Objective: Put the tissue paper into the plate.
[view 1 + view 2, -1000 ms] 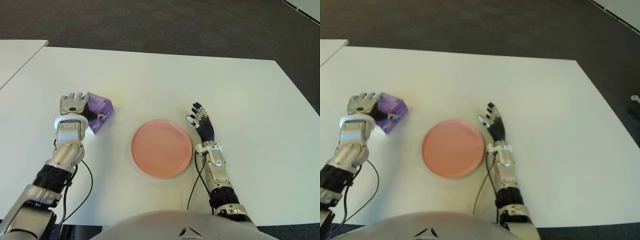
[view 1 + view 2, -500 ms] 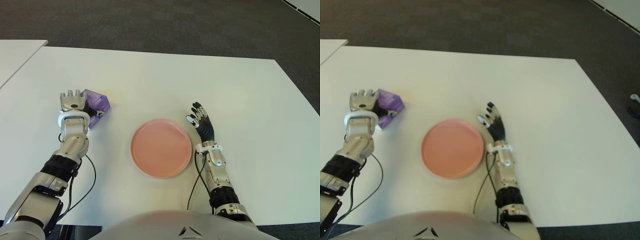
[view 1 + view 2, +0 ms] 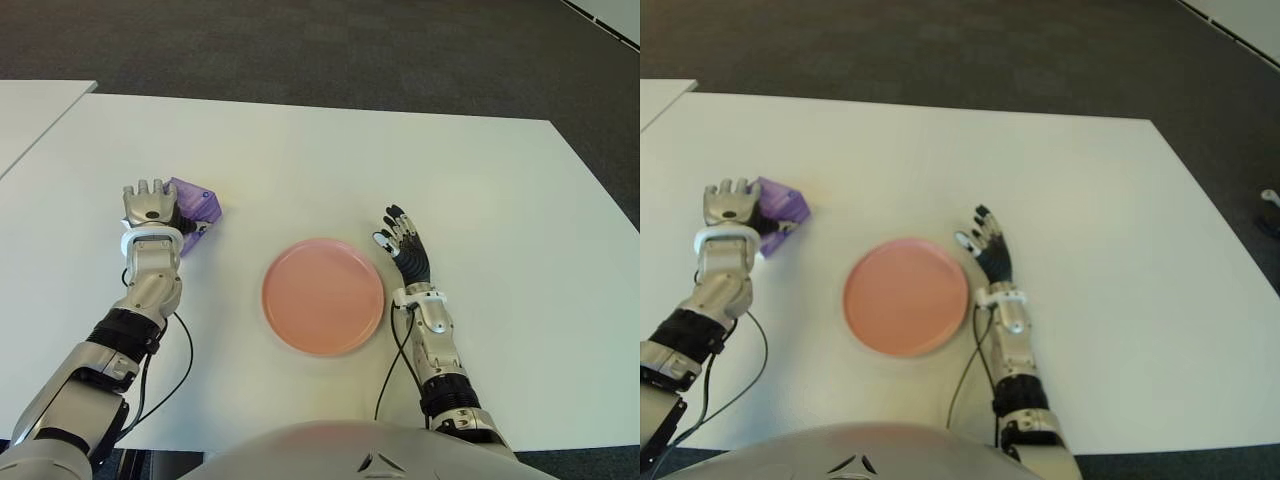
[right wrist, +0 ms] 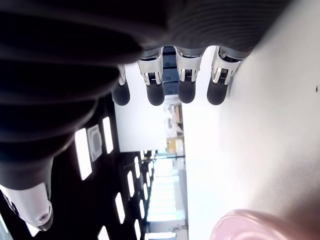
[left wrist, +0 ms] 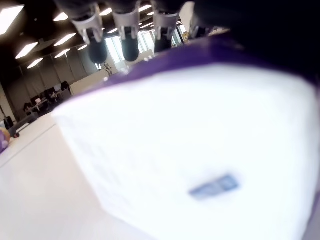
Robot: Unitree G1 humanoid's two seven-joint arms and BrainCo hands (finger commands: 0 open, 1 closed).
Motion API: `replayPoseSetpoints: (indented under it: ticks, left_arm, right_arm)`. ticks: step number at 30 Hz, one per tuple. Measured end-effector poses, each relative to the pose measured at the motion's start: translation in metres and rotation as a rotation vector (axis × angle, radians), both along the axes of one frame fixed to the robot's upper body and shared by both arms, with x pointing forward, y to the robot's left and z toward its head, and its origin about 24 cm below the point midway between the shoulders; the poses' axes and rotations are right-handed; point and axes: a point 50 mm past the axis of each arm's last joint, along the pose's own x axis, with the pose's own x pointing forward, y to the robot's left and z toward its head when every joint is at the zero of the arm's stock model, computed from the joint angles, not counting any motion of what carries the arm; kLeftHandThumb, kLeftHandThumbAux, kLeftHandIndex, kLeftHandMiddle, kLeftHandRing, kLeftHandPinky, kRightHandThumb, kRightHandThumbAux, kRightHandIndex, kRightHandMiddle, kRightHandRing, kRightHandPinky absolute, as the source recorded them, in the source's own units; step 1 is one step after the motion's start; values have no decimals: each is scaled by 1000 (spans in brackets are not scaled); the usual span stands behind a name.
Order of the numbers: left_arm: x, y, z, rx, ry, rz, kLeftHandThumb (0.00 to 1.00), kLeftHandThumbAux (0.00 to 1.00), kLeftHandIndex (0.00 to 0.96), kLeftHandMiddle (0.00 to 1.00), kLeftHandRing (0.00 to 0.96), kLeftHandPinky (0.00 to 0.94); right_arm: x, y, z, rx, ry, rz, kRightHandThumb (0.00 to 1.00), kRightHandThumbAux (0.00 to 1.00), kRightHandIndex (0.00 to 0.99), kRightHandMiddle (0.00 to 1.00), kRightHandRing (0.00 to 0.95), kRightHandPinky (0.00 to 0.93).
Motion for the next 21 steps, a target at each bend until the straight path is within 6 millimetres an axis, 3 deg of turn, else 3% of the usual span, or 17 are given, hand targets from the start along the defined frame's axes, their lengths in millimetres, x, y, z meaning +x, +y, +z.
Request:
replayPoseSetpoints:
  ticks: [21]
  left_arm:
    - [-2,-10,-2,-33,-5,-66,0,253,0,0,0,0]
  right_arm:
    - [0,-1,0,13,-2,12,0,652,0,0,0,0]
